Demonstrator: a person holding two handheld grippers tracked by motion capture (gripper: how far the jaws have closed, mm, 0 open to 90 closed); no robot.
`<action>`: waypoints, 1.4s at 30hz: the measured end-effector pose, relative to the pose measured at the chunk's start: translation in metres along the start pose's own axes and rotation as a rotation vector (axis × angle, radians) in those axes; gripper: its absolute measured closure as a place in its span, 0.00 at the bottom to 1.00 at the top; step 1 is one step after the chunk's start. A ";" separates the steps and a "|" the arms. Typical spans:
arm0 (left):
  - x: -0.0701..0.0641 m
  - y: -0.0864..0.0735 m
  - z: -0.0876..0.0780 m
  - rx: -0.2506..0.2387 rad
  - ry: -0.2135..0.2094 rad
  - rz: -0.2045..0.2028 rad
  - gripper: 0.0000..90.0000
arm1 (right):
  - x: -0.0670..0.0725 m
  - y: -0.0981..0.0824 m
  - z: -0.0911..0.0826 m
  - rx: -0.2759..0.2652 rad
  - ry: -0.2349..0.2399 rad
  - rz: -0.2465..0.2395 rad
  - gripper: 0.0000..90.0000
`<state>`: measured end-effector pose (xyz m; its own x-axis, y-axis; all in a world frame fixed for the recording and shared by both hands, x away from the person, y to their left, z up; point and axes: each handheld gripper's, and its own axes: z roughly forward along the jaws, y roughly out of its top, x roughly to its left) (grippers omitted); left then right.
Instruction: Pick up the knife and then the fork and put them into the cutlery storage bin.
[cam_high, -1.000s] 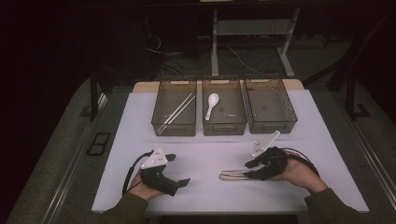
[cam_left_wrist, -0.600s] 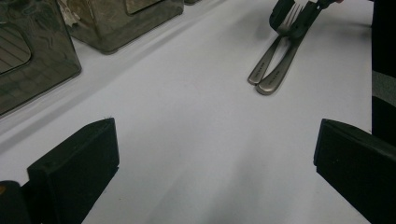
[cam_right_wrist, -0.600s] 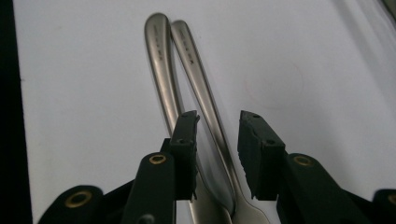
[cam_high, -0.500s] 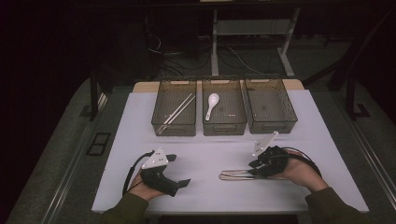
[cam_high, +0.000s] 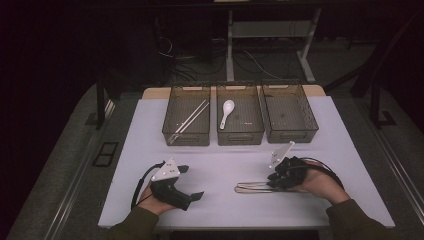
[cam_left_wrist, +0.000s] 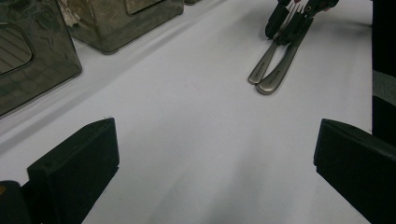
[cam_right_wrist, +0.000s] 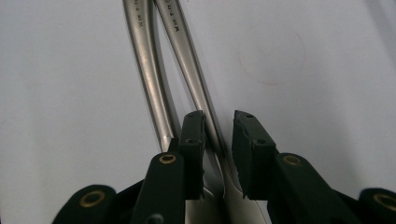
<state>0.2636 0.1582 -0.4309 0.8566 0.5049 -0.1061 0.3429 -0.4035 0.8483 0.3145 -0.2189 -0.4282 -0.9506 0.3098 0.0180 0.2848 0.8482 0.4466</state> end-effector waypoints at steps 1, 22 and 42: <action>0.000 0.000 0.000 0.000 0.001 -0.001 0.00 | 0.000 0.000 0.000 0.000 0.000 -0.001 0.82; 0.000 0.000 -0.001 0.001 0.007 0.000 0.00 | -0.010 -0.001 0.000 -0.008 -0.016 0.036 0.86; 0.000 0.000 0.000 0.004 0.001 0.003 0.00 | -0.007 0.029 0.005 0.237 -0.009 -0.132 0.91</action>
<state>0.2636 0.1577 -0.4310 0.8572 0.5047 -0.1029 0.3419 -0.4081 0.8465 0.3299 -0.1946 -0.4199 -0.9807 0.1926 -0.0348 0.1802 0.9581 0.2227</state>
